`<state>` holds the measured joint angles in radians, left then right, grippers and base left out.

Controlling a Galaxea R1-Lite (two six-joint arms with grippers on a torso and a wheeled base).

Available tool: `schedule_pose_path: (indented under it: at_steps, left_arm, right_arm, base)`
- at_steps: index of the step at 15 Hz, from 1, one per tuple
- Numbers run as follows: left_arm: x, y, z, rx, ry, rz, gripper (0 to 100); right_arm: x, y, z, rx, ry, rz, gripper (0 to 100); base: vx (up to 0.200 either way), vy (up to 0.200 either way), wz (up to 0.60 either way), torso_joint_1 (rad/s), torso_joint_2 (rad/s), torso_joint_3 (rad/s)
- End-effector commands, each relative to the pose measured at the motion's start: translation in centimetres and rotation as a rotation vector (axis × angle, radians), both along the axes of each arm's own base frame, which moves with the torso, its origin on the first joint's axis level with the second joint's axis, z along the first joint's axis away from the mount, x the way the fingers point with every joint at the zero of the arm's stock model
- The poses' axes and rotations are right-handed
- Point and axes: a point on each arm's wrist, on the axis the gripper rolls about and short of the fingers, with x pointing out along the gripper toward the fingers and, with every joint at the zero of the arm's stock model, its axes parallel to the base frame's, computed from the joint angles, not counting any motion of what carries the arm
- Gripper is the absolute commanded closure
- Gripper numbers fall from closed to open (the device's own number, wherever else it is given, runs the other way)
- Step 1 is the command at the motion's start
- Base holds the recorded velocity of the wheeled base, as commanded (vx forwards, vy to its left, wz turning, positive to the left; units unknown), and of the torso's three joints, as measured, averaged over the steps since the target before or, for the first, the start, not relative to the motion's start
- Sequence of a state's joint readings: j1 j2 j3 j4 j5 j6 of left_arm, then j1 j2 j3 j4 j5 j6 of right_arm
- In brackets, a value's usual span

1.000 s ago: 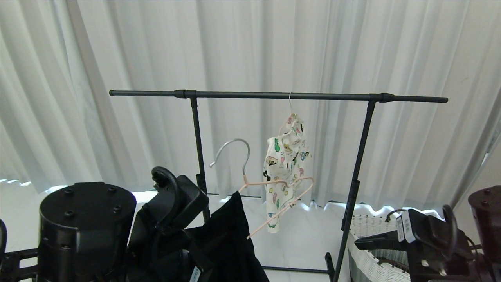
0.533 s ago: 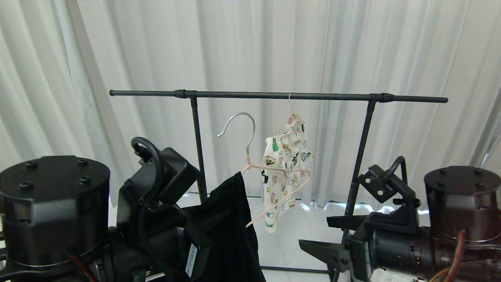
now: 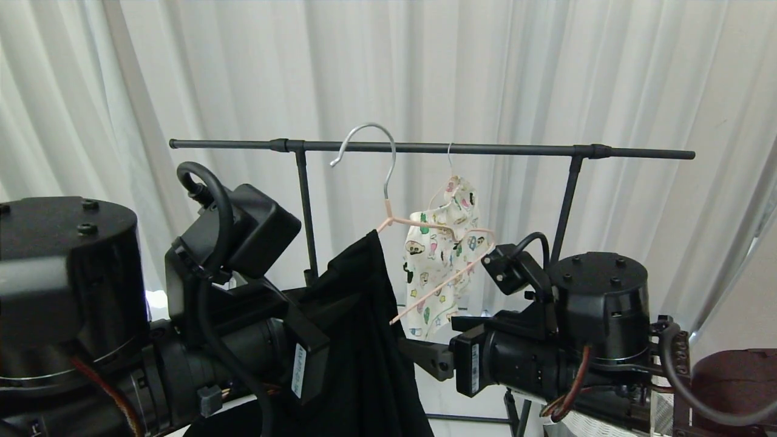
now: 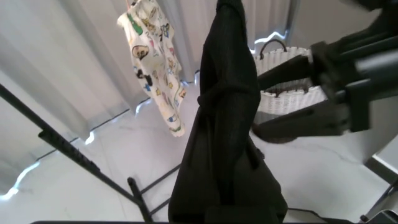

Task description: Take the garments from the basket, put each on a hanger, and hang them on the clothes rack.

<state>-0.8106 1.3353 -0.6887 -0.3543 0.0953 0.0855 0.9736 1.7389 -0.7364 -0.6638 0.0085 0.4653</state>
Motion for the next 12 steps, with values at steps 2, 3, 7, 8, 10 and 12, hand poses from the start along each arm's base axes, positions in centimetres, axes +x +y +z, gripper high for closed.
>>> schedule_pose_path:
  at_steps: [2,3,7,8,10,12]
  left_arm:
    - [-0.5,-0.6,0.1,-0.003,-0.001,-0.036,100]
    - [-0.7,-0.8,0.1,-0.004,-0.002,-0.05,100]
    - [-0.8,-0.8,0.3,-0.01,-0.007,-0.054,100]
    - [-0.8,-0.8,0.4,-0.012,-0.009,-0.054,100]
    - [-0.8,-0.8,0.9,-0.027,-0.02,-0.054,100]
    - [-0.9,-0.9,1.2,-0.032,-0.027,-0.059,100]
  right_arm:
    - [0.3,1.1,0.0,0.007,-0.004,0.012,0]
    - [0.3,1.3,0.2,0.018,-0.008,0.012,0]
    - [0.8,1.6,-0.2,0.016,-0.016,-0.063,0]
    - [0.7,1.7,-0.2,0.016,-0.015,-0.065,0]
    - [0.1,2.2,-0.4,0.01,-0.014,-0.041,0]
    - [-0.1,2.7,-0.5,0.021,-0.021,-0.029,0]
  base:
    - [0.0,0.0,0.0,0.0,0.0,0.0]
    - [0.0,0.0,0.0,0.0,0.0,0.0]
    - [0.0,0.0,0.0,0.0,0.0,0.0]
    - [0.0,0.0,0.0,0.0,0.0,0.0]
    - [0.0,0.0,0.0,0.0,0.0,0.0]
    - [0.0,0.0,0.0,0.0,0.0,0.0]
